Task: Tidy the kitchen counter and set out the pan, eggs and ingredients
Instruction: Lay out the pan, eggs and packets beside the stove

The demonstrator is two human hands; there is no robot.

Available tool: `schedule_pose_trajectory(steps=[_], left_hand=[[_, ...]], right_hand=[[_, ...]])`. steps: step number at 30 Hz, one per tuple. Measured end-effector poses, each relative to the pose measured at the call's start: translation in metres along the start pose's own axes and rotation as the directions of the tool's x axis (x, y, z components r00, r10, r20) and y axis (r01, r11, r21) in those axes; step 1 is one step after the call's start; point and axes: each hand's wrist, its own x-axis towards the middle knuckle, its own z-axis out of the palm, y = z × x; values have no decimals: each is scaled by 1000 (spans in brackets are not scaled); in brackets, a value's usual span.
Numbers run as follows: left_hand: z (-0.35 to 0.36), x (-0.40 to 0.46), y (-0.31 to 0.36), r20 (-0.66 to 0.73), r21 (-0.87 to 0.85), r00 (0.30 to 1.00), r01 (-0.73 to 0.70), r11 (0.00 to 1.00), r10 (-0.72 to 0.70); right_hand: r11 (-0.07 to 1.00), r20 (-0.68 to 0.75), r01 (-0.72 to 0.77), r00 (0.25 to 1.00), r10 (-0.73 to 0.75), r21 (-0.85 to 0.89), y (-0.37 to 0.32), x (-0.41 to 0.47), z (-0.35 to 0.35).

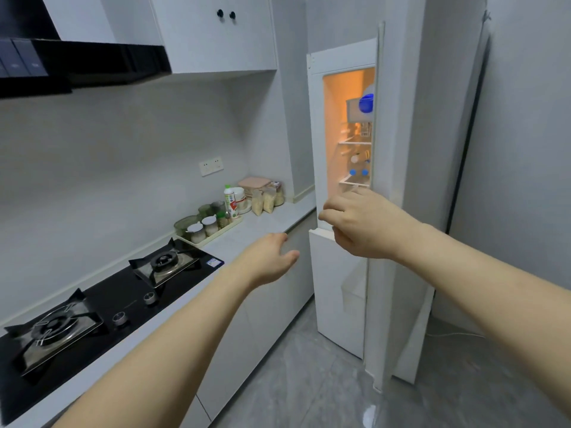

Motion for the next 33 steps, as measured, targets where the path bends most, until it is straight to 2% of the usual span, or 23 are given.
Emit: schedule_pose_trajectory(steps=[5, 12, 21, 25, 29, 33], left_hand=[[15, -3, 25, 134, 62, 991, -29, 998, 21], [18, -8, 22, 158, 43, 987, 4, 999, -11], [44, 8, 16, 151, -158, 989, 15, 987, 9], [60, 23, 17, 101, -273, 993, -28, 962, 57], [64, 50, 22, -34, -328, 993, -119, 937, 114], [68, 69, 12, -146, -382, 984, -152, 912, 103]], right_hand=[[992, -129, 130, 983, -129, 0, 10, -6, 3], [972, -224, 207, 958, -179, 111, 4, 11, 10], [945, -359, 326, 886, -294, 31, -3, 53, 24], [932, -457, 354, 818, -350, -82, 7, 53, 37], [929, -415, 308, 832, -367, -204, 36, 46, 52], [929, -407, 250, 845, -348, -274, 55, 53, 68]])
